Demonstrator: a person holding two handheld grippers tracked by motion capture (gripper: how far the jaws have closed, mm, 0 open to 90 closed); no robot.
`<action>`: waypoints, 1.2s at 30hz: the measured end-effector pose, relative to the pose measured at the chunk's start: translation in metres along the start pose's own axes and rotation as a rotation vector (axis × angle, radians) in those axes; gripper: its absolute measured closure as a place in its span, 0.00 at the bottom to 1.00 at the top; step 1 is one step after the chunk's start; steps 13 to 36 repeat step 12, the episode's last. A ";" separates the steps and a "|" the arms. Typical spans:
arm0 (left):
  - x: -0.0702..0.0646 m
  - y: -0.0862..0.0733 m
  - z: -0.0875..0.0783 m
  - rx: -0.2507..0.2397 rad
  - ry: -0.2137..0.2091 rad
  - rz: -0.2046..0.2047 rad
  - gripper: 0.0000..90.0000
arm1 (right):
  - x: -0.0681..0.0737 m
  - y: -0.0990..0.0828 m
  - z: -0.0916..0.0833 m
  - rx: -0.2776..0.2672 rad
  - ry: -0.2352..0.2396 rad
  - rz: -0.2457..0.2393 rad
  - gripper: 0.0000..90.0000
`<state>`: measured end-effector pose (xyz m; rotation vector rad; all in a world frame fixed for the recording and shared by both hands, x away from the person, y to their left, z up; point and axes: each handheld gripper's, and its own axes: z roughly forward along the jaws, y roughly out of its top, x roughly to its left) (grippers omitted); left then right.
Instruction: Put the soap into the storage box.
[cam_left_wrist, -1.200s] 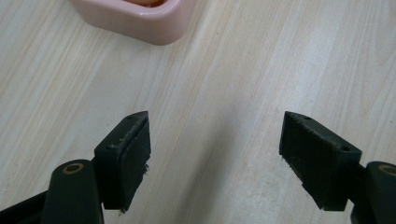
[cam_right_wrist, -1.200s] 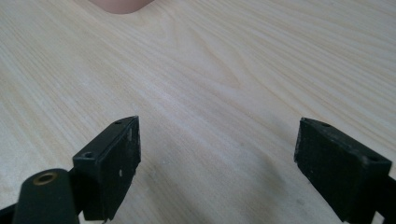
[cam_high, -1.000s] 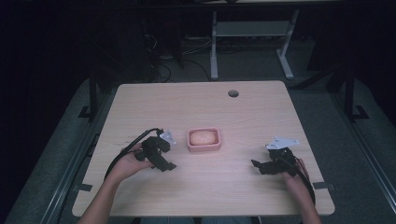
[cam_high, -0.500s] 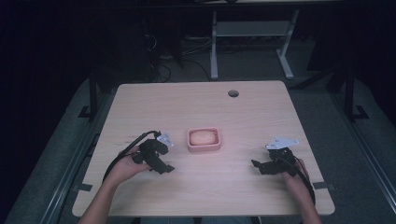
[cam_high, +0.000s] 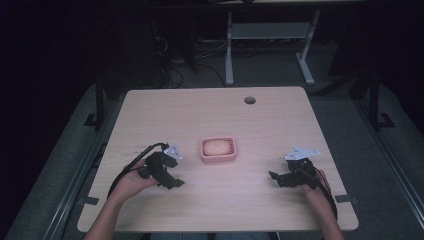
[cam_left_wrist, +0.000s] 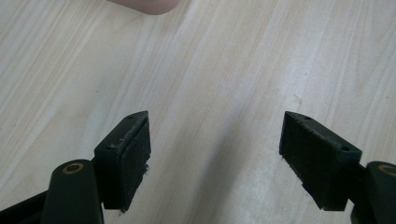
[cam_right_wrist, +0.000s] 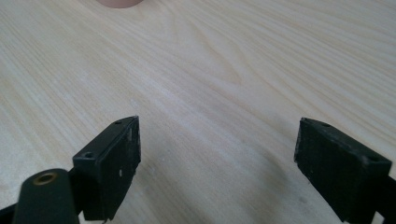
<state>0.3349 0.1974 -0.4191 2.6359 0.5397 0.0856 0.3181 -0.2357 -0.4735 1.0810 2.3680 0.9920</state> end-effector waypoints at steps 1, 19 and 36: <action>-0.001 -0.001 0.000 0.003 0.001 -0.003 0.28 | 0.000 0.000 0.000 0.000 0.000 0.000 0.15; -0.004 -0.013 0.001 -0.014 0.009 -0.016 0.28 | 0.000 0.000 0.001 0.002 0.001 0.001 0.15; -0.004 -0.013 0.001 -0.014 0.009 -0.016 0.28 | 0.000 0.000 0.001 0.002 0.001 0.001 0.15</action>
